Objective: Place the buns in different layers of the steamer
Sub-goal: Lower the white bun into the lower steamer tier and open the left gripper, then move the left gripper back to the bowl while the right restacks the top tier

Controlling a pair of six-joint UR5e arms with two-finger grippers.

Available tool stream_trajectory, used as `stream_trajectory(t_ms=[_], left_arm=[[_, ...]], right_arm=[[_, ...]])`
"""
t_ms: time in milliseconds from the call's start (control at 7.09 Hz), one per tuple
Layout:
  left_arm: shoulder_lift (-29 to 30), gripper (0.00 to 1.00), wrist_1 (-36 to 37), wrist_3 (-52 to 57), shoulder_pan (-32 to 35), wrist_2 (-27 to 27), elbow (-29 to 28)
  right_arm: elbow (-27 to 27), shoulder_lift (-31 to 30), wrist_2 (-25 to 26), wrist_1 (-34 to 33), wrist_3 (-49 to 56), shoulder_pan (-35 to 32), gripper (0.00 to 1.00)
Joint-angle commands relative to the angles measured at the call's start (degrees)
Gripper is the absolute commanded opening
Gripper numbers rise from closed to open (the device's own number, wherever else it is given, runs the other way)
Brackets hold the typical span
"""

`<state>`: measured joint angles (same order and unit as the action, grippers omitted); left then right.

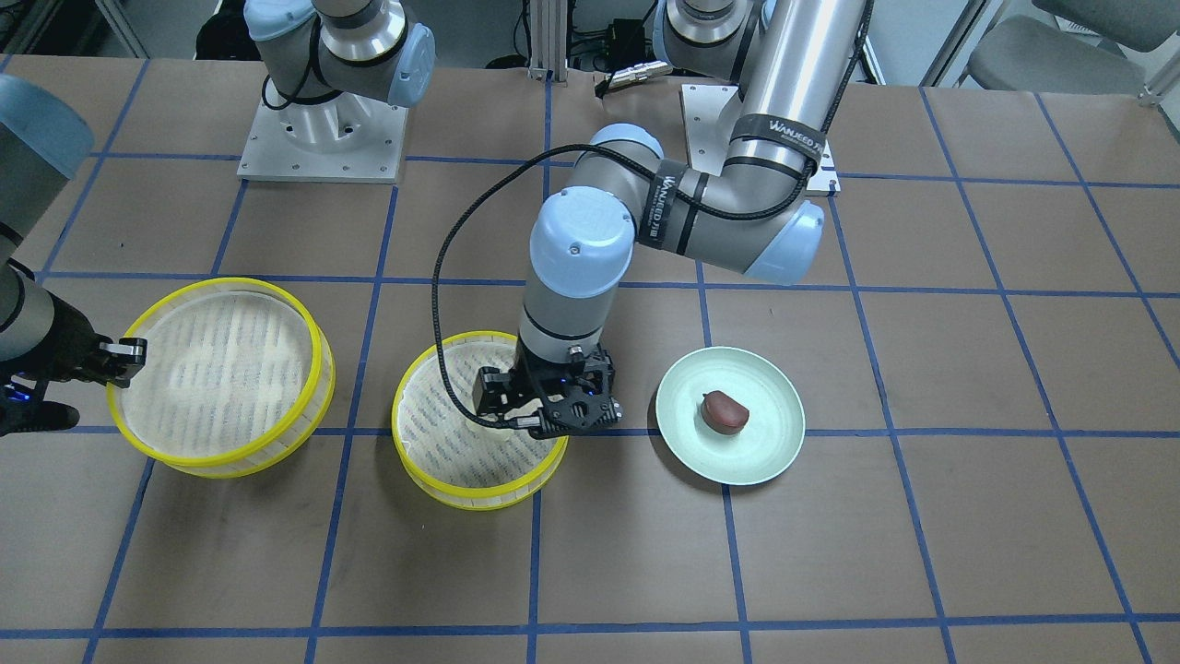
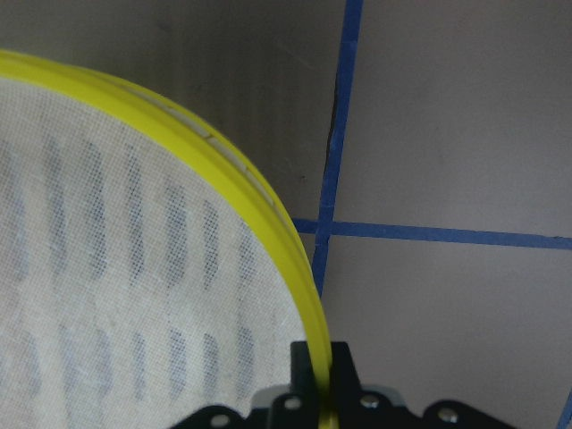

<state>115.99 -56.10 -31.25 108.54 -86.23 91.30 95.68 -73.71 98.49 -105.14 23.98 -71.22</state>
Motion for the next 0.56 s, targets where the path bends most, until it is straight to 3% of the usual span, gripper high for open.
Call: stream_trajectory(t_ms=[0, 141, 423], left_arm=[[-3.47, 1.00, -7.23, 16.14, -9.09, -4.12, 1.24], [-4.44, 1.00, -7.61, 24.23, -14.88, -3.86, 4.73], [-4.63, 1.00, -7.44, 32.46, -22.39, -3.33, 9.41]], right_arm=[[-0.23, -0.64, -0.31, 0.55, -0.77, -1.02, 0.00], [-0.76, -0.73, -0.49, 0.47, -2.43, -3.20, 0.00], [-1.20, -0.73, -0.66, -0.50, -15.65, -14.06, 0.00]])
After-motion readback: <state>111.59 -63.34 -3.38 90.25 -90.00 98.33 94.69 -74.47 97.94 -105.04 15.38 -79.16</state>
